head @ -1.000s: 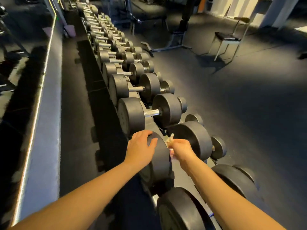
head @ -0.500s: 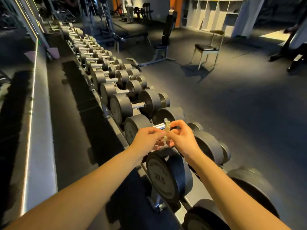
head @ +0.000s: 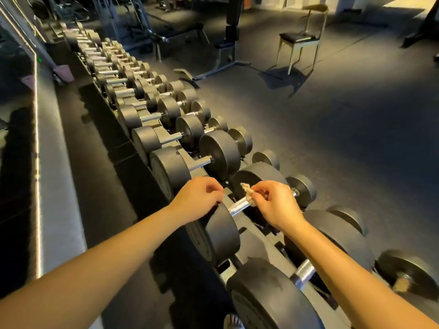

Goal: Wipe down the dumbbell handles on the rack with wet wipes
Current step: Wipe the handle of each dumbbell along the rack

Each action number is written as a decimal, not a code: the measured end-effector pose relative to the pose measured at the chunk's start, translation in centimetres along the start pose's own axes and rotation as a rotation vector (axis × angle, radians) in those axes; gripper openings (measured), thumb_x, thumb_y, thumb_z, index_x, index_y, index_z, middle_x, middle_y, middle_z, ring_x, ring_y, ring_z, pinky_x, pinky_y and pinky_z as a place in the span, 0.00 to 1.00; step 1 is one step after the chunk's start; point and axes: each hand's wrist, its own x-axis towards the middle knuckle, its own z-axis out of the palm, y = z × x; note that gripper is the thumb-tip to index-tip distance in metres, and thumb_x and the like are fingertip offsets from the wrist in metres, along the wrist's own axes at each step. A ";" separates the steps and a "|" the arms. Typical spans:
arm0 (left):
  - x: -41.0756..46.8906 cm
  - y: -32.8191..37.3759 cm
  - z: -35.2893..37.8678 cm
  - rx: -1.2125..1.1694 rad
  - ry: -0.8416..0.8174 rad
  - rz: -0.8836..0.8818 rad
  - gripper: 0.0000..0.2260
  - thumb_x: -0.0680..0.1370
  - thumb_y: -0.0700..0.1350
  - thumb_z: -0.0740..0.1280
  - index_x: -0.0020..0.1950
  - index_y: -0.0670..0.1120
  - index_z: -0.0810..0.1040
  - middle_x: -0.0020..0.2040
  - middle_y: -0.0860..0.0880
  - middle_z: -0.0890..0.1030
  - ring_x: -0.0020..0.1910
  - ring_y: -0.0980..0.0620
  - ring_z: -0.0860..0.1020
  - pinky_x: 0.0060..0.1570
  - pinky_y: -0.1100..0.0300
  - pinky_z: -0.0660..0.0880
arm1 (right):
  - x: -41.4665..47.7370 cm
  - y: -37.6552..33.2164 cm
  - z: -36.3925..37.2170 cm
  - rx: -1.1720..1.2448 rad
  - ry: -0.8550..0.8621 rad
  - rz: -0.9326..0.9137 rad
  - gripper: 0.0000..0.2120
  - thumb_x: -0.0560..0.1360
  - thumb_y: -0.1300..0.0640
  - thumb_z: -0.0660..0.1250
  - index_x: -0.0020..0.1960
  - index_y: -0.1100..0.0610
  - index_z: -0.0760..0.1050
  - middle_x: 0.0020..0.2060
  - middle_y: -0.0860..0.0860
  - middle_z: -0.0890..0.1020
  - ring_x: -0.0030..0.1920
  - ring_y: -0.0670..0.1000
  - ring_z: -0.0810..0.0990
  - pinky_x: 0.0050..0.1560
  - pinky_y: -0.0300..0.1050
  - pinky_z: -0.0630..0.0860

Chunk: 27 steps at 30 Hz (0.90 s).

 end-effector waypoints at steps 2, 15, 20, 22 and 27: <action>1.8 -1.6 -0.4 0.216 0.117 0.026 0.04 0.82 0.48 0.67 0.51 0.54 0.82 0.47 0.56 0.83 0.48 0.57 0.80 0.50 0.60 0.75 | 2.1 1.5 1.1 0.012 -0.031 0.062 0.06 0.81 0.54 0.68 0.52 0.47 0.84 0.44 0.45 0.83 0.45 0.46 0.80 0.49 0.47 0.81; 4.6 -4.1 2.6 0.054 0.232 -0.113 0.08 0.82 0.46 0.65 0.49 0.52 0.84 0.49 0.58 0.82 0.52 0.58 0.77 0.53 0.57 0.72 | 4.1 4.0 7.9 -0.142 -0.481 -0.474 0.12 0.83 0.50 0.62 0.58 0.49 0.83 0.44 0.47 0.73 0.45 0.48 0.72 0.43 0.47 0.71; 4.5 -3.7 2.5 0.081 0.214 -0.122 0.08 0.83 0.46 0.63 0.49 0.53 0.82 0.49 0.59 0.81 0.54 0.58 0.75 0.50 0.60 0.68 | 6.6 5.0 6.4 -0.529 -0.336 -0.449 0.11 0.77 0.49 0.68 0.56 0.51 0.82 0.51 0.50 0.77 0.53 0.52 0.72 0.51 0.46 0.71; 4.6 -3.7 2.5 0.080 0.221 -0.130 0.08 0.83 0.46 0.63 0.49 0.53 0.82 0.49 0.59 0.81 0.54 0.58 0.75 0.51 0.60 0.68 | 6.1 4.0 7.3 -0.381 -0.403 -0.455 0.10 0.79 0.51 0.66 0.54 0.52 0.82 0.50 0.50 0.80 0.52 0.51 0.74 0.54 0.49 0.73; 4.6 -4.0 2.5 0.112 0.218 -0.117 0.08 0.82 0.46 0.63 0.49 0.53 0.82 0.48 0.59 0.80 0.53 0.58 0.76 0.49 0.65 0.69 | 6.9 4.7 8.2 -0.196 -0.517 -0.498 0.10 0.82 0.51 0.63 0.53 0.51 0.83 0.47 0.47 0.80 0.51 0.49 0.75 0.60 0.48 0.71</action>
